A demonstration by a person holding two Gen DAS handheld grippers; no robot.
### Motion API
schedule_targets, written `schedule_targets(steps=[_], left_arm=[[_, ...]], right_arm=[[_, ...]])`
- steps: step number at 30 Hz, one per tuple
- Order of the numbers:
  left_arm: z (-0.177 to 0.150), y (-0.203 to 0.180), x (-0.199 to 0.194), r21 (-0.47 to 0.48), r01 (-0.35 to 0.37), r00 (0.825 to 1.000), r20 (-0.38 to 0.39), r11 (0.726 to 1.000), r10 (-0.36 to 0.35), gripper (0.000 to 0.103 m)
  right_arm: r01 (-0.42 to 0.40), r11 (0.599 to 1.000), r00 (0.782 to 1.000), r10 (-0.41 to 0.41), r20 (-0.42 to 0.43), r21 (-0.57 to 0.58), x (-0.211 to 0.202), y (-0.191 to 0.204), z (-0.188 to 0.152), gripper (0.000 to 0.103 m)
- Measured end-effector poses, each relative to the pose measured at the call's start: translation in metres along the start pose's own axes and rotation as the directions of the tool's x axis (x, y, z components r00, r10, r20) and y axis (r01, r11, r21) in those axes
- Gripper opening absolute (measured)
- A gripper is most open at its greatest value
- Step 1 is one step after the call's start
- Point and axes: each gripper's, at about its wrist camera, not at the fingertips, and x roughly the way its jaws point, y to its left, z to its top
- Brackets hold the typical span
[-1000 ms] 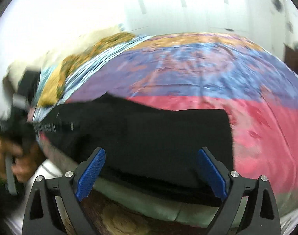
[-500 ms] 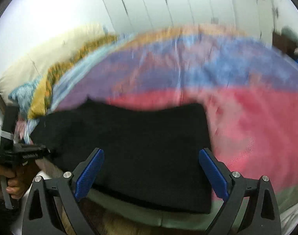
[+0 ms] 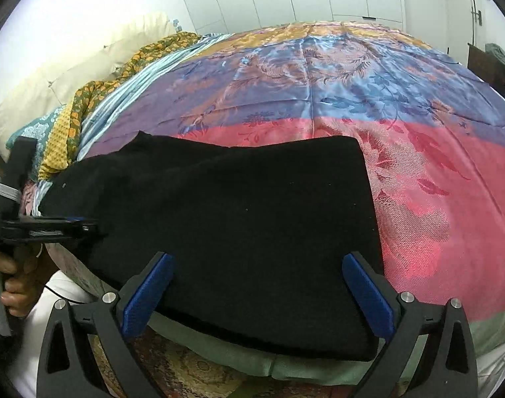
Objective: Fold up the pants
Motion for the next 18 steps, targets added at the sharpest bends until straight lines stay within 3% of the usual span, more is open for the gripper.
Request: schedule_targets(steps=[3,5,8,10,13,15,17,18], left_arm=[[0.011,-0.009,-0.041,0.064,0.015,0.987,0.159,0.998,-0.025,0.008],[0.015,-0.006,-0.055,0.105,-0.007,0.978,0.207,0.994,-0.015,0.008],[0.011,0.011,-0.033,0.104,-0.025,0.988,0.154,0.994,0.009,0.009],[0.004,0.018,-0.013,0.090,-0.024,0.994,0.106,0.996,0.015,0.008],[-0.004,0.016,-0.001,0.094,-0.050,0.993,0.114,0.994,0.039,0.009],[-0.004,0.017,0.001,0.068,-0.041,0.993,0.117,0.997,0.033,0.011],[-0.006,0.019,0.002,0.047,-0.022,0.994,0.110,0.999,0.017,0.012],[-0.005,0.019,0.003,0.049,-0.027,0.994,0.110,0.998,0.021,0.012]], right_arm=[[-0.025,0.998,0.999,0.023,0.048,0.053,-0.014,-0.009,0.006,0.102],[-0.040,0.996,0.994,0.032,0.104,0.079,-0.029,-0.014,0.013,0.102],[-0.062,0.997,0.982,0.052,0.182,0.047,-0.052,-0.016,0.032,0.102],[-0.102,0.995,0.976,0.103,0.190,-0.015,-0.055,-0.014,0.046,0.102],[-0.233,0.968,0.968,0.240,0.071,-0.089,-0.032,-0.008,0.051,0.102],[-0.329,0.942,0.941,0.321,-0.105,-0.072,0.004,-0.012,0.036,0.101],[-0.308,0.950,0.931,0.292,-0.217,-0.044,0.030,-0.022,0.018,0.099],[-0.314,0.947,0.934,0.296,-0.202,-0.064,0.027,-0.023,0.019,0.097]])
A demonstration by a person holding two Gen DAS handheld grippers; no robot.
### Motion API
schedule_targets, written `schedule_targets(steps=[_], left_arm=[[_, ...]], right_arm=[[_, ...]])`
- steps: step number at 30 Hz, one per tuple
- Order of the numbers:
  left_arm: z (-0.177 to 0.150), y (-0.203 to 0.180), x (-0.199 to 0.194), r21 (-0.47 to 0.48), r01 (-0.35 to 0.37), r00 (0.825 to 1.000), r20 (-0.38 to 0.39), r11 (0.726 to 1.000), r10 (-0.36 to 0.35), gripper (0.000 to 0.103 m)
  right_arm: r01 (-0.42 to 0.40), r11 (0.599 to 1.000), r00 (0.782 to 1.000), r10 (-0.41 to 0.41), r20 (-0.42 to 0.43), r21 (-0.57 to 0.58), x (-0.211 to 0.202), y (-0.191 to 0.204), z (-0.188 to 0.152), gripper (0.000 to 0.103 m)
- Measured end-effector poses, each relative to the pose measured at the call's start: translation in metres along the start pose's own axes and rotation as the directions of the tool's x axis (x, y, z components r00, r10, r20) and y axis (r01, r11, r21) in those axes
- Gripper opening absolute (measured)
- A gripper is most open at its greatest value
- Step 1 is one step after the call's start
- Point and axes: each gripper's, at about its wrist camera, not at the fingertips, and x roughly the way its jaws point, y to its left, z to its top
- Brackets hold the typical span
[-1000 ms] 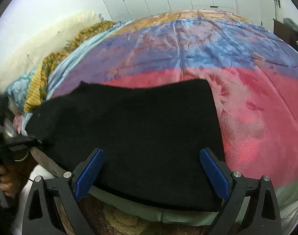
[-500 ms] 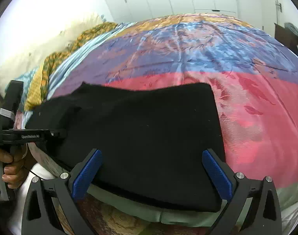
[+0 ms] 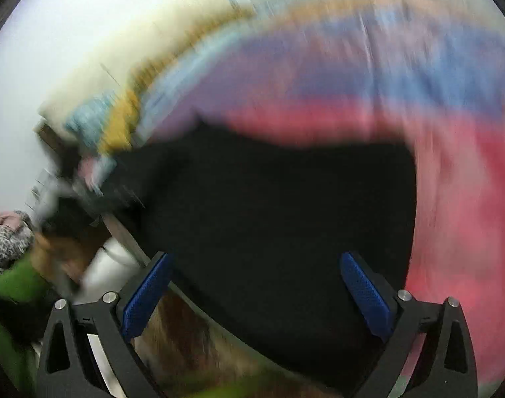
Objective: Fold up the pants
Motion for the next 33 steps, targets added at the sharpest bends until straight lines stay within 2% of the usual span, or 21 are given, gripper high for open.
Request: schedule_targets(steps=[2,6,7,9,11,12,15,17,20,22,24,26,33], left_arm=[[0.000,-0.002,0.001,0.017,-0.009,1.000,0.002,1.000,0.009,0.013],[-0.001,-0.001,0.002,0.028,-0.018,1.000,0.006,0.999,0.018,0.015],[-0.001,-0.001,0.002,0.025,-0.017,1.000,0.006,1.000,0.017,0.015],[-0.002,0.000,0.002,0.019,-0.013,1.000,0.006,1.000,0.013,0.016],[-0.002,0.001,0.003,0.016,-0.010,1.000,0.002,1.000,0.010,0.018],[-0.002,0.001,0.003,0.018,-0.013,1.000,0.000,1.000,0.013,0.018],[-0.002,0.001,0.003,0.019,-0.011,1.000,0.000,1.000,0.011,0.018],[-0.003,0.001,0.004,0.013,-0.008,1.000,-0.002,1.000,0.008,0.019],[-0.003,0.002,0.005,0.009,-0.008,1.000,-0.001,1.000,0.008,0.019],[-0.003,0.002,0.006,0.005,-0.006,1.000,0.000,1.000,0.006,0.019],[-0.004,0.003,0.007,0.000,-0.002,1.000,-0.001,1.000,0.002,0.021],[-0.004,0.003,0.007,-0.001,-0.005,1.000,-0.001,1.000,0.005,0.023],[-0.005,0.004,0.009,-0.010,-0.005,1.000,0.004,1.000,0.005,0.024]], right_arm=[[-0.020,1.000,1.000,0.020,0.007,0.016,-0.013,0.002,0.017,0.096],[-0.072,0.995,0.988,0.061,0.141,0.072,-0.036,-0.008,0.061,0.096],[-0.074,0.993,0.987,0.060,0.148,0.092,-0.034,-0.014,0.070,0.096],[-0.066,0.988,0.995,0.055,0.086,0.139,-0.011,-0.033,0.080,0.096],[0.002,0.985,1.000,0.002,-0.022,0.174,0.020,-0.054,0.075,0.092],[0.019,0.985,0.999,-0.012,-0.039,0.169,0.027,-0.057,0.072,0.085],[0.048,0.991,0.999,-0.051,0.020,0.123,0.003,-0.037,0.070,0.085],[0.029,0.995,0.997,-0.035,0.073,0.091,-0.022,-0.018,0.061,0.085],[0.009,0.998,0.994,-0.015,0.107,0.056,-0.044,0.006,0.036,0.085],[0.022,0.999,0.995,-0.026,0.096,0.046,-0.044,0.016,0.014,0.086],[0.077,0.995,0.997,-0.077,0.004,0.067,-0.022,0.017,-0.013,0.086],[0.130,0.989,0.991,-0.129,-0.024,0.076,-0.011,0.016,-0.026,0.086],[0.255,0.965,0.964,-0.259,-0.056,-0.065,0.006,0.040,-0.026,0.095]])
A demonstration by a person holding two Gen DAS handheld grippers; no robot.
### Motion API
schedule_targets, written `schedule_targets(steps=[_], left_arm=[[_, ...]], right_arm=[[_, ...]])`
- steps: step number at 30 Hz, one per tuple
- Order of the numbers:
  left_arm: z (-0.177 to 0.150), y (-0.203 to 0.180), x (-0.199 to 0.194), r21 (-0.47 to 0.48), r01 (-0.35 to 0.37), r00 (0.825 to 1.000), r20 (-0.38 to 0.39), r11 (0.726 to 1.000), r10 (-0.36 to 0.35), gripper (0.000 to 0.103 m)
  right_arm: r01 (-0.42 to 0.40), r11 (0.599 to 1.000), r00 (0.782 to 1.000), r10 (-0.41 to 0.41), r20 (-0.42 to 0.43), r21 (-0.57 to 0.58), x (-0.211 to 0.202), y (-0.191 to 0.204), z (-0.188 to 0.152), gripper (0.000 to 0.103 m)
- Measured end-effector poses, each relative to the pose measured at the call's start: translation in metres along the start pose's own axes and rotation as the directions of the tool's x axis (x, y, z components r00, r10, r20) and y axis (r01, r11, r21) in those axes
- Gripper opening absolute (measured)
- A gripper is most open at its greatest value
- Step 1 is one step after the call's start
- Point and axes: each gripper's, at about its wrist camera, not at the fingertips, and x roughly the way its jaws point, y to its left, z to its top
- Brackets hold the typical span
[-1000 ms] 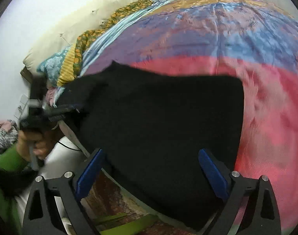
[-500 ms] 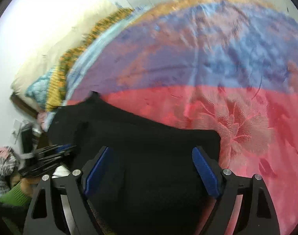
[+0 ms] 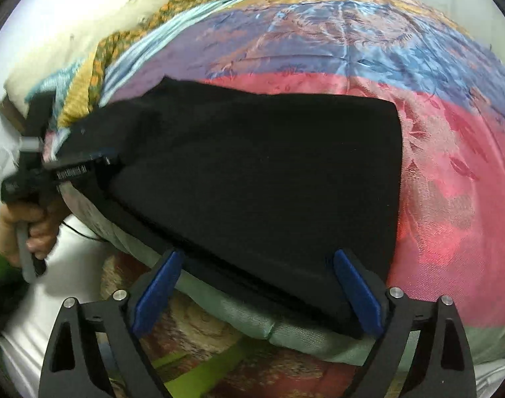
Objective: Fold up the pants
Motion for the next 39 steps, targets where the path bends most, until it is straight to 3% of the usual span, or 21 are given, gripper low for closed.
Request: schedule_targets(steps=[4,13,33,37,39], left_arm=[[0.000,0.000,0.000,0.001,0.000,1.000,0.000,1.000,0.000,0.024],[0.000,0.000,0.000,0.007,-0.006,1.000,-0.002,1.000,0.006,0.024],[-0.001,-0.001,0.001,0.009,-0.010,1.000,-0.006,1.000,0.010,0.025],[-0.001,-0.001,0.002,0.014,-0.013,1.000,-0.009,1.000,0.013,0.025],[-0.001,-0.001,0.003,0.014,-0.011,1.000,-0.010,1.000,0.011,0.025]], right_arm=[[0.045,0.998,0.999,-0.046,-0.011,-0.042,0.004,0.005,0.001,0.096],[0.069,0.996,0.998,-0.069,-0.011,-0.055,0.004,0.009,-0.001,0.097],[0.072,0.996,0.997,-0.072,-0.007,-0.054,0.001,0.010,0.000,0.097],[0.045,0.999,0.998,-0.044,0.041,-0.008,-0.014,0.006,0.002,0.097],[0.016,0.999,0.993,-0.020,0.114,0.040,-0.032,0.001,0.004,0.097]])
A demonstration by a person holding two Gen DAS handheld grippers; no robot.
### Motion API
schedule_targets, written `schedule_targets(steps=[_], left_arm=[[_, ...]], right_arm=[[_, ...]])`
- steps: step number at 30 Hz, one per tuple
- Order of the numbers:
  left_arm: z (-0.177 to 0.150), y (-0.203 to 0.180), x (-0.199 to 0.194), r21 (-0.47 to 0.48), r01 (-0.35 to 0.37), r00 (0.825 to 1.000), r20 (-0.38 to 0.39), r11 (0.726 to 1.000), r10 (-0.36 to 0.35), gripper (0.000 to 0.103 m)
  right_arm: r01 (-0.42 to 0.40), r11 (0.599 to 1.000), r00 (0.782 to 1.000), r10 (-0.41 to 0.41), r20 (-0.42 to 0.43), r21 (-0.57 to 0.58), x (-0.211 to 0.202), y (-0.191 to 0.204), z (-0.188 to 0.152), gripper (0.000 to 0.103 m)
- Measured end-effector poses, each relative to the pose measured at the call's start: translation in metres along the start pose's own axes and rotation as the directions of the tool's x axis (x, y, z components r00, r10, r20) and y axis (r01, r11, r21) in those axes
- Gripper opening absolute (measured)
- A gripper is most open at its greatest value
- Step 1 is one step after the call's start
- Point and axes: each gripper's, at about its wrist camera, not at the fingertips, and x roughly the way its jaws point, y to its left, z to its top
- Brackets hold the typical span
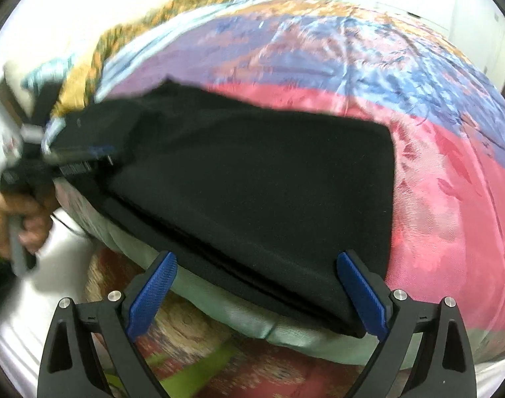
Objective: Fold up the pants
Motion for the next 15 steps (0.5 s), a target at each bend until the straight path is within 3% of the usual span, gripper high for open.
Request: schedule_targets(steps=[4,6,9,11,15], left_arm=[[-0.001,0.000,0.001,0.001,-0.001,1.000,0.003,1.000,0.001,0.025],[-0.001,0.000,0.001,0.005,0.000,1.000,0.004,1.000,0.000,0.026],[0.000,0.005,-0.006,-0.028,0.021,1.000,-0.005,0.999,-0.022,0.036],[0.000,0.009,-0.018,-0.054,0.015,1.000,-0.008,0.998,-0.016,0.057],[-0.001,0.032,-0.055,-0.050,-0.012,0.999,0.051,0.999,0.015,0.058]], right_arm=[[-0.006,0.998,0.992,-0.001,0.123,0.061,-0.022,-0.011,0.008,0.097],[-0.032,0.994,0.995,0.022,0.098,0.105,-0.013,-0.020,0.007,0.097],[-0.053,0.983,0.998,0.048,0.033,0.177,0.007,-0.034,0.000,0.097],[-0.064,0.978,0.998,0.058,0.037,0.200,0.007,-0.038,-0.002,0.097],[-0.060,0.978,0.998,0.054,0.035,0.199,0.007,-0.038,-0.004,0.097]])
